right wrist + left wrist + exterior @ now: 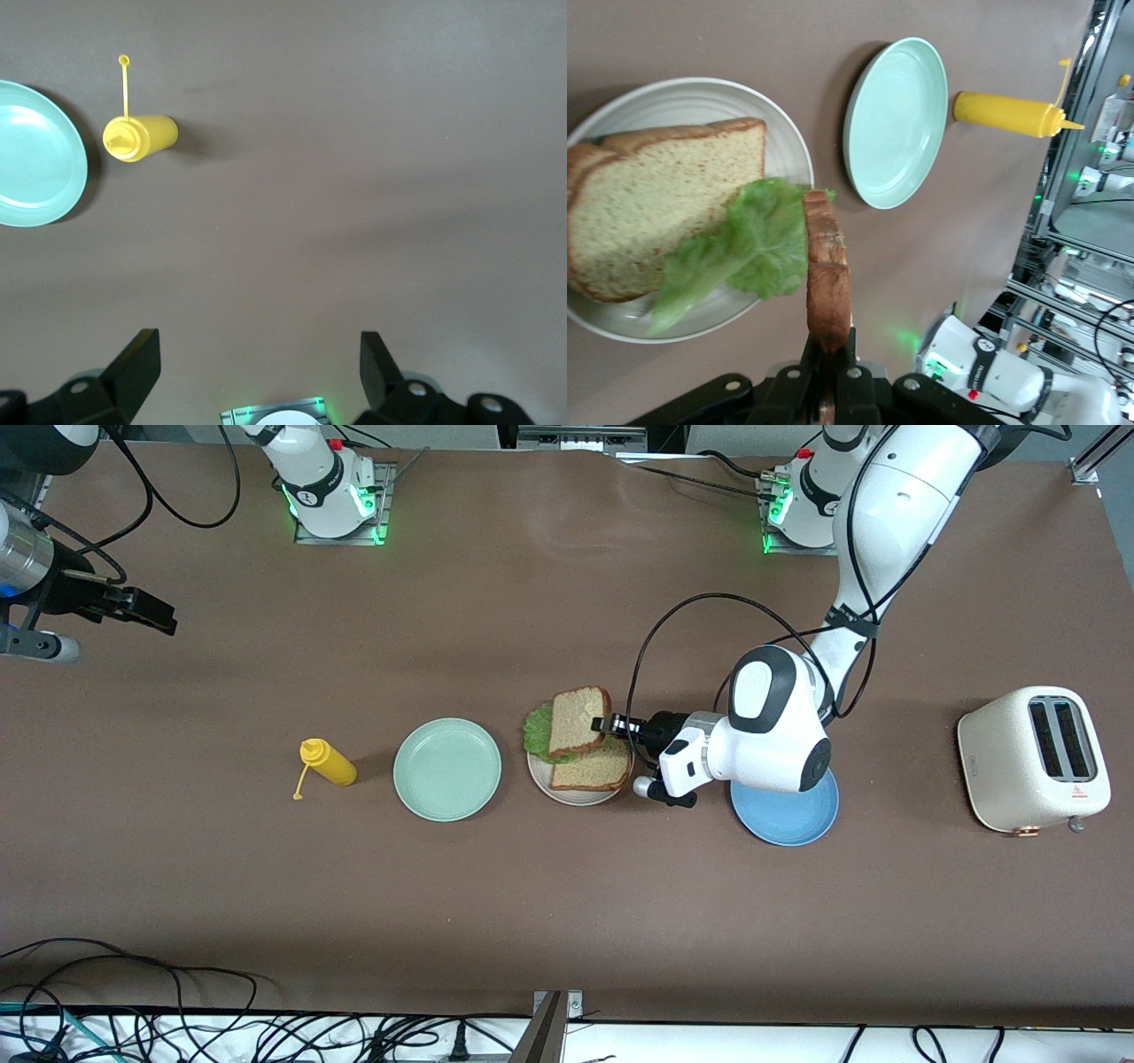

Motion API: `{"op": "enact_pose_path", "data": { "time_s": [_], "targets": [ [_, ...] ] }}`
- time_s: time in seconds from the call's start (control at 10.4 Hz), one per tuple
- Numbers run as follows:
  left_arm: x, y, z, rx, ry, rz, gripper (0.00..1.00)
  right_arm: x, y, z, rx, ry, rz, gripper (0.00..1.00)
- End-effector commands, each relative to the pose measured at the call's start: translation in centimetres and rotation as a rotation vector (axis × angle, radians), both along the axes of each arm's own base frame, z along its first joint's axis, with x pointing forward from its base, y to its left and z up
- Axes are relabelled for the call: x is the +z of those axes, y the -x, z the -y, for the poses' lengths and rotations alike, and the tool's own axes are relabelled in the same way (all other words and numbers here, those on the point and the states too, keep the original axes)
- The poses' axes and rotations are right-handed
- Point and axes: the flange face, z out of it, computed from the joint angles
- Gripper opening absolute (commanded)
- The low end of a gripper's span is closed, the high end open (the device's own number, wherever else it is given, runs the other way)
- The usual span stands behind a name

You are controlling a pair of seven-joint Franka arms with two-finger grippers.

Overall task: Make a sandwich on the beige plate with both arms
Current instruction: 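Carry the bread slice with the left gripper onto the lettuce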

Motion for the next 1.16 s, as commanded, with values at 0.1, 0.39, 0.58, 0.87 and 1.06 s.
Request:
{"op": "enact_pose_path", "data": {
  "time_s": [0.1,0.39,0.58,0.87,1.06],
  "targets": [
    [-1.6,0.0,0.5,0.007,0.072,0.032,0.0,0.7,-0.8,0.3,-0.013,-0.022,0.006,1.0],
    [-5.0,-0.1,0.1,-0.006,0.073,0.066,0.35,0.4,-1.0,0.1,-0.009,-0.047,0.0,1.0],
    [-4.4,-0.7,-0.9,-0.009,0.075,0.081,1.0,0.2,-1.2,0.2,-0.007,-0.046,0.0,1.0],
    [-3.9,-2.9,-4.7,-0.017,0.127,0.178,1.0,-0.2,-1.3,0.5,-0.021,-0.046,-0.012,1.0],
    [-4.2,-3.8,-7.5,-0.036,0.159,0.231,1.0,-0.2,-1.3,0.4,-0.019,-0.044,-0.009,1.0]
  ]
}}
